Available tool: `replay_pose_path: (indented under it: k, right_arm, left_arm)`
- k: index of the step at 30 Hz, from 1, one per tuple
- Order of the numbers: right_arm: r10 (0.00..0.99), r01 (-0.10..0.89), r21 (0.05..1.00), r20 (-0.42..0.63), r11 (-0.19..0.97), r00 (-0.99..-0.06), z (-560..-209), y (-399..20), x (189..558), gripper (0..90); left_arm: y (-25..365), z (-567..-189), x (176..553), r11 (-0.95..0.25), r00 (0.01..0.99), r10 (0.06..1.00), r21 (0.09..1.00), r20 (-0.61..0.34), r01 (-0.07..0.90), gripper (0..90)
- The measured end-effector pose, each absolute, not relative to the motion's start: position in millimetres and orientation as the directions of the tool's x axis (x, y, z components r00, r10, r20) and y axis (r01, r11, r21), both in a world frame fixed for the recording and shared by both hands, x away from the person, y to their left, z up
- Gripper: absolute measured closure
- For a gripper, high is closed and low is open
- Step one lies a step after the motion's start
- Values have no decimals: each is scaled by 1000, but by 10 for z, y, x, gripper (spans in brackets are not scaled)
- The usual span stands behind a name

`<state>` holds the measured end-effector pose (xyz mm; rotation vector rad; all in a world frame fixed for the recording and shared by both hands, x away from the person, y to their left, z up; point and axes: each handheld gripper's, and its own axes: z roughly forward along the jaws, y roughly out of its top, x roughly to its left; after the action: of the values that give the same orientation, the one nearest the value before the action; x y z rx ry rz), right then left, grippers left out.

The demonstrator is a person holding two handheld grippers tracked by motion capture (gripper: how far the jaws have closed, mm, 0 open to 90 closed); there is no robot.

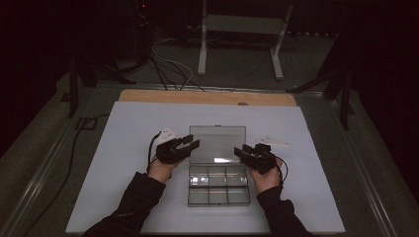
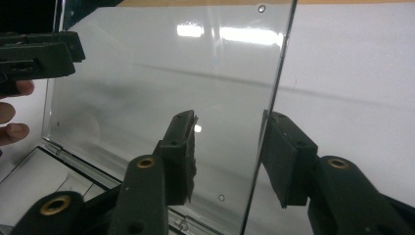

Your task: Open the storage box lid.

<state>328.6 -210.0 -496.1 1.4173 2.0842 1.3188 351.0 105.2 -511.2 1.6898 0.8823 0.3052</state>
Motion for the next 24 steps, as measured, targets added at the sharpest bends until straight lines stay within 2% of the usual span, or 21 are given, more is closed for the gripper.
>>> replay_pose_path:
  k: [12, 19, 20, 24]
  right_arm:
    - [854, 627, 775, 270, 82, -445, -5005, -2040, 3340, 482]
    - [857, 650, 756, 279, 83, -434, -5033, -2017, 3361, 449]
    - [856, 651, 754, 277, 89, -438, -5042, -2013, 3367, 438]
    - [856, 658, 747, 276, 95, -437, -5053, -2011, 3375, 426]
  left_arm:
    - [1008, -5146, 3552, -99, 672, 690, 884, -271, 458, 494]
    - [979, -5186, 3564, -115, 654, 696, 853, -296, 509, 463]
    - [969, -5190, 3565, -123, 653, 698, 849, -294, 514, 428]
    - [940, -5202, 3569, -139, 647, 701, 833, -300, 536, 400]
